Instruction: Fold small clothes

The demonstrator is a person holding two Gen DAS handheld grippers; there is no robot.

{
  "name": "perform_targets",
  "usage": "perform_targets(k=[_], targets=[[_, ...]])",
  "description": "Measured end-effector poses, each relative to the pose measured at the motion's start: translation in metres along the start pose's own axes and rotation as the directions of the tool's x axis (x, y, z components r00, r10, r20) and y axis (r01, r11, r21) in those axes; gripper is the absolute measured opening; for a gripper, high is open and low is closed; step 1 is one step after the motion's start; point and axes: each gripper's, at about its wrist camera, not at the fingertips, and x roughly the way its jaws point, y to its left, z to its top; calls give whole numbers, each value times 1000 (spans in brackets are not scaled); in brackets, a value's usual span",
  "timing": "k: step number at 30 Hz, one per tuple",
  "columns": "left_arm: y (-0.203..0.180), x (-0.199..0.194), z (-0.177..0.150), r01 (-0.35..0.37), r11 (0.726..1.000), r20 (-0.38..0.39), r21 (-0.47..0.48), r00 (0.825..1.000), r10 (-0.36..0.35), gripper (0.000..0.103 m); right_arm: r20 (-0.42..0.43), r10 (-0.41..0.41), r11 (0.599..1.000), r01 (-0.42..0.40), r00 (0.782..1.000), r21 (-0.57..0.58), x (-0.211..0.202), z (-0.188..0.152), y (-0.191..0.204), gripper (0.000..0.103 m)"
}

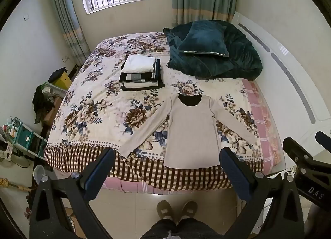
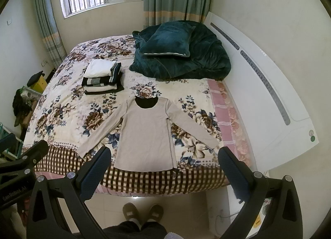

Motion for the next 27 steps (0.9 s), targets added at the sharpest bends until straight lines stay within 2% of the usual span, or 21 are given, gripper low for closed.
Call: perform_targets(k=[1, 27], targets=[[0, -1, 0, -10, 1000, 22, 5, 1000, 10, 103, 1, 0, 1000, 0, 1000, -1, 0, -1, 0, 103], [0, 0, 0, 3, 1000, 32, 0, 999, -3, 103, 17, 1, 1000, -1, 1000, 5, -12, 2, -7, 103]])
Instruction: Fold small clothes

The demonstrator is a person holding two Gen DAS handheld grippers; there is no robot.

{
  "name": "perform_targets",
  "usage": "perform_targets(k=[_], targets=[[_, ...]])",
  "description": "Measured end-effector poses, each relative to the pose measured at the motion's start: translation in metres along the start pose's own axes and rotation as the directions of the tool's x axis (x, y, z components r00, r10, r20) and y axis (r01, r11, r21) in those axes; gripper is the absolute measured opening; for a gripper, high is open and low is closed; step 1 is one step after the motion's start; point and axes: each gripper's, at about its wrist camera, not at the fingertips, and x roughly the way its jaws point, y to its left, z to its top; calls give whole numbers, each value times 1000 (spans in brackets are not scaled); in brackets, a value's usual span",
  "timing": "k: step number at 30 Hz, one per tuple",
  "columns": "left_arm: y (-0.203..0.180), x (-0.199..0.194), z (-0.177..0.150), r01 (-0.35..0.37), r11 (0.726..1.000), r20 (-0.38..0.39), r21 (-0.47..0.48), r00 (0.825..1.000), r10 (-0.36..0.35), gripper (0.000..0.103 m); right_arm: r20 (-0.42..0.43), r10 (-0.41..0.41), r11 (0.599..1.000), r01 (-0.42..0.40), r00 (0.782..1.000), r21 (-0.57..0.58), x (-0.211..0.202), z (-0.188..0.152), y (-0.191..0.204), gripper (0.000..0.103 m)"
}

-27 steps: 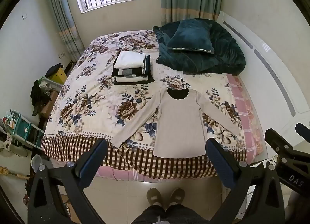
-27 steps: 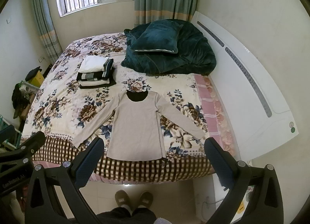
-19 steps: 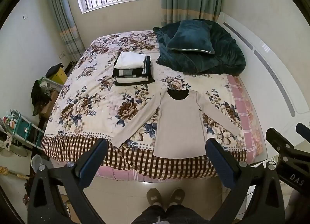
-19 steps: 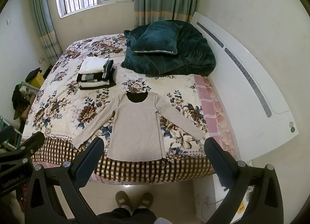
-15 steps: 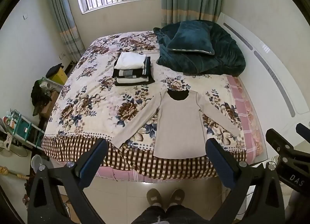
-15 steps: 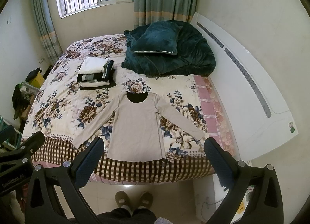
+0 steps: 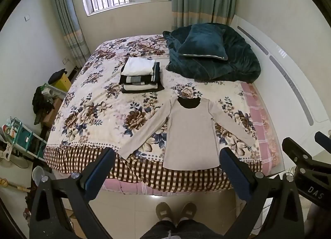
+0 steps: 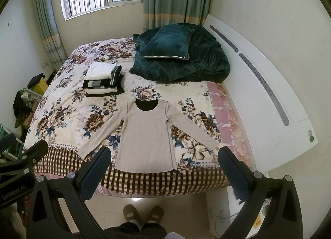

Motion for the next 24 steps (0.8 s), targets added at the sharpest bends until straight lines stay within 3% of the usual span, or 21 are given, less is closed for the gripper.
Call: perform_targets(k=[10, 13, 18, 24], targets=[[-7, -2, 15, -4, 1000, 0, 6, 1000, 4, 103, -1, -1, 1000, 1, 1000, 11, 0, -1, 0, 103], [-10, 16, 27, -24, 1000, 10, 3, 1000, 24, 103, -12, -10, 999, 11, 1000, 45, 8, 1, -6, 103], [-5, 89, 40, -65, 997, 19, 29, 998, 64, 103, -77, -51, 984, 64, 996, 167, 65, -3, -32, 103], [-31, 202, 52, -104, 992, -93, 77, 989, 111, 103, -216, -107, 914, 181, 971, 362, 184, -33, -110, 103]])
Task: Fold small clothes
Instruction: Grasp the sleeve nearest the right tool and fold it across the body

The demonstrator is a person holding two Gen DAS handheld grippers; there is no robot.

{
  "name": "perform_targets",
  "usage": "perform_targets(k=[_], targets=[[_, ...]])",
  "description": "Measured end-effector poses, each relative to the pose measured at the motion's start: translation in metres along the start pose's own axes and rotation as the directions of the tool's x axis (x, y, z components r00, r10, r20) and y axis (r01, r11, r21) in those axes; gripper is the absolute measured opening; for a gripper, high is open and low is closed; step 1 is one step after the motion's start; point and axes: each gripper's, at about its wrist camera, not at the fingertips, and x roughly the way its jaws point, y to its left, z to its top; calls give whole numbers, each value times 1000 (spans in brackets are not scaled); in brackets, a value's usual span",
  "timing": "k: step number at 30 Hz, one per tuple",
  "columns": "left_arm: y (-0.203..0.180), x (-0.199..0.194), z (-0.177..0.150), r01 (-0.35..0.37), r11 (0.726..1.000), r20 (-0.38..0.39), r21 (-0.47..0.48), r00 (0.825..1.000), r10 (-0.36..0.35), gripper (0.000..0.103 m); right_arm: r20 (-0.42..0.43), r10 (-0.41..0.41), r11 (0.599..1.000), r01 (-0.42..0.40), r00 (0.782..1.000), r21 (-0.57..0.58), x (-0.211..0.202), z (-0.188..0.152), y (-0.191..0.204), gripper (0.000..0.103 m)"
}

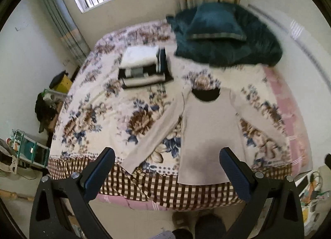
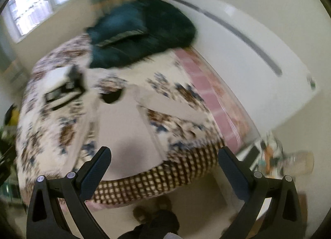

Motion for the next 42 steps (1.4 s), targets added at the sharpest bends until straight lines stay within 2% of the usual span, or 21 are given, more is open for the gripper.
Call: perform_targets(k=[4, 7, 10, 12, 15, 17, 21, 23, 24, 25, 26, 27, 29, 34, 37, 38, 40, 42], targets=[[-28, 75, 9, -23, 1000, -60, 3, 998, 23, 103, -88, -33, 984, 48, 996, 174, 105, 10, -58, 103], [-56, 140, 18, -77, 997, -115, 28, 990, 80, 103, -175, -50, 962, 94, 983, 255, 201, 19, -100, 102], [-81, 216, 22, -98, 995, -208, 32, 973, 103, 103, -226, -17, 931, 98, 974, 353, 298, 26, -134, 90], [-91, 252, 21, -98, 995, -251, 29, 963, 103, 103, -248, -3, 905, 108, 969, 411, 357, 27, -154, 83], [-113, 318, 18, -119, 992, -309, 41, 943, 126, 103, -271, 40, 841, 114, 962, 529, 437, 27, -180, 82], [-123, 346, 16, -134, 990, -323, 43, 936, 141, 103, -288, 65, 789, 127, 956, 601, 487, 24, -192, 82], [-135, 397, 13, -156, 987, -354, 36, 922, 159, 103, -286, 114, 716, 121, 951, 687, 555, 23, -200, 80], [-137, 412, 10, -152, 988, -364, 27, 919, 151, 103, -246, 97, 692, 112, 964, 713, 569, 26, -197, 78], [-137, 417, 9, -150, 989, -364, 21, 920, 147, 103, -210, 76, 693, 100, 975, 714, 570, 29, -195, 72], [-137, 423, 6, -149, 989, -364, 17, 920, 145, 103, -180, 46, 706, 96, 983, 702, 569, 33, -190, 62], [-138, 427, 7, -147, 989, -365, 11, 920, 141, 103, -168, 13, 734, 105, 986, 671, 569, 39, -182, 35], [-138, 432, 5, -143, 990, -365, 2, 921, 133, 103, -162, 5, 752, 103, 987, 651, 569, 43, -176, 19], [-133, 435, 2, -130, 991, -366, -23, 924, 112, 103, -136, -10, 786, 92, 991, 611, 563, 50, -159, 10], [-111, 420, -3, -105, 991, -341, -87, 938, 70, 103, -27, -21, 892, 31, 999, 452, 513, 82, -94, 9], [-87, 398, -8, -99, 986, -321, -132, 946, 52, 103, 49, 32, 950, -46, 998, 308, 470, 104, -36, 8], [-77, 391, -11, -98, 984, -313, -148, 948, 48, 103, 66, 65, 968, -79, 996, 238, 451, 105, -5, 8], [-48, 369, -23, -110, 977, -294, -181, 954, 53, 103, 76, 119, 985, -127, 990, 115, 425, 101, 45, 8], [-20, 353, -31, -124, 970, -280, -210, 958, 61, 103, 58, 183, 983, -181, 981, -41, 399, 87, 108, 8]])
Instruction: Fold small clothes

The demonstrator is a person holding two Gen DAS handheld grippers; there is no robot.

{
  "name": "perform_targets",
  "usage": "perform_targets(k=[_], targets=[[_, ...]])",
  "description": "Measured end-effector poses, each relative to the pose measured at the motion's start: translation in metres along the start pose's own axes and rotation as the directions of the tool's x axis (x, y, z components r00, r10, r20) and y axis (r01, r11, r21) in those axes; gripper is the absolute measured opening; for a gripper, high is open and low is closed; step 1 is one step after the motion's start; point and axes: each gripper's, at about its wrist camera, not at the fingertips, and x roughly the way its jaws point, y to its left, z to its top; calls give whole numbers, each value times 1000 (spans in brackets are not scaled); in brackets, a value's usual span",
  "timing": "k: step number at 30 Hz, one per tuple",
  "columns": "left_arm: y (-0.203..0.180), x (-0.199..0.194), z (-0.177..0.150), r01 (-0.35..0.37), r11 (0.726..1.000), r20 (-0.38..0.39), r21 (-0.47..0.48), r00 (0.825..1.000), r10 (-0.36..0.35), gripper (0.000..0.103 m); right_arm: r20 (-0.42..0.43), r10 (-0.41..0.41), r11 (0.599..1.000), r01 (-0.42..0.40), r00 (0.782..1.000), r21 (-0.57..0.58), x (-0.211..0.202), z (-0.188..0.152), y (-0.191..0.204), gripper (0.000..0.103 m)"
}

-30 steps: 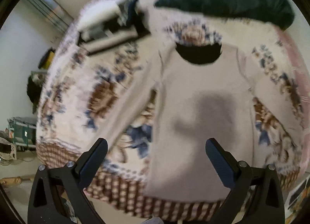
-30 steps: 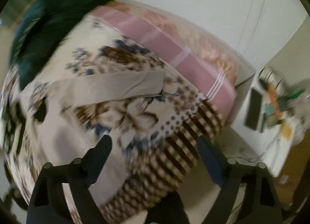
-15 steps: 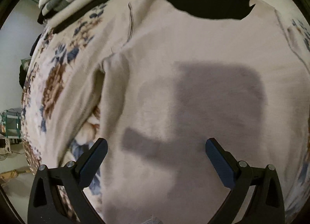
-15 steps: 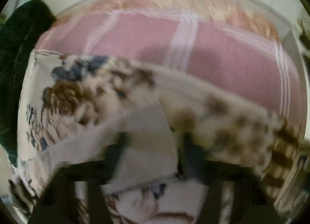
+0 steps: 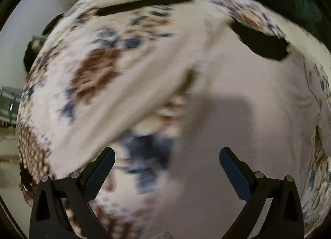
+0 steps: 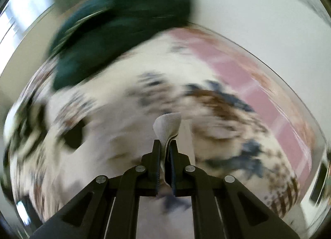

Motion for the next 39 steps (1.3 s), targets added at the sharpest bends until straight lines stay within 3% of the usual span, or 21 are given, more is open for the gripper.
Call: perform_targets(k=[4, 8, 13, 17, 19, 22, 24, 26, 29, 32, 34, 36, 37, 38, 39], targets=[[72, -12, -19, -46, 997, 23, -61, 999, 48, 103, -88, 76, 954, -98, 993, -284, -5, -58, 121, 8], [130, -2, -44, -110, 990, -1, -85, 994, 111, 103, -191, 47, 841, -142, 981, -521, 7, -157, 213, 8], [183, 24, -73, -154, 978, -72, -143, 987, 145, 103, -229, -60, 689, -126, 972, -714, 31, -262, 252, 8], [212, 32, -86, -168, 970, -85, -177, 984, 155, 103, -225, -130, 617, -100, 966, -781, 44, -299, 253, 8], [224, 35, -89, -167, 964, -95, -209, 984, 150, 103, -246, -183, 583, -96, 952, -807, 51, -315, 254, 8], [244, 39, -95, -125, 951, -123, -284, 988, 93, 103, -360, -195, 639, -160, 912, -752, 55, -313, 247, 19], [255, 45, -101, -65, 935, -142, -350, 990, 16, 103, -445, -163, 707, -210, 880, -675, 51, -305, 234, 60], [259, 52, -105, -22, 919, -153, -393, 987, -42, 103, -480, -125, 788, -207, 868, -579, 42, -291, 213, 67], [272, 73, -111, 87, 844, -168, -529, 964, -205, 103, -489, -101, 883, -149, 867, -446, 32, -273, 178, 67], [287, 99, -116, 191, 695, -125, -693, 918, -377, 103, -474, -93, 935, -87, 876, -343, 29, -262, 144, 67], [301, 114, -119, 216, 578, -69, -787, 900, -430, 103, -473, -94, 952, -61, 876, -300, 30, -257, 127, 67], [314, 124, -122, 217, 487, -16, -846, 903, -430, 102, -474, -96, 963, -39, 875, -267, 33, -252, 110, 67], [318, 127, -124, 204, 456, -4, -866, 910, -414, 95, -477, -93, 967, -35, 874, -254, 33, -253, 102, 67], [318, 128, -125, 191, 443, -4, -876, 916, -402, 81, -477, -101, 968, -24, 873, -249, 35, -250, 97, 67], [321, 129, -127, 158, 433, -14, -887, 930, -368, 74, -476, -110, 969, -13, 873, -247, 37, -242, 92, 67]])
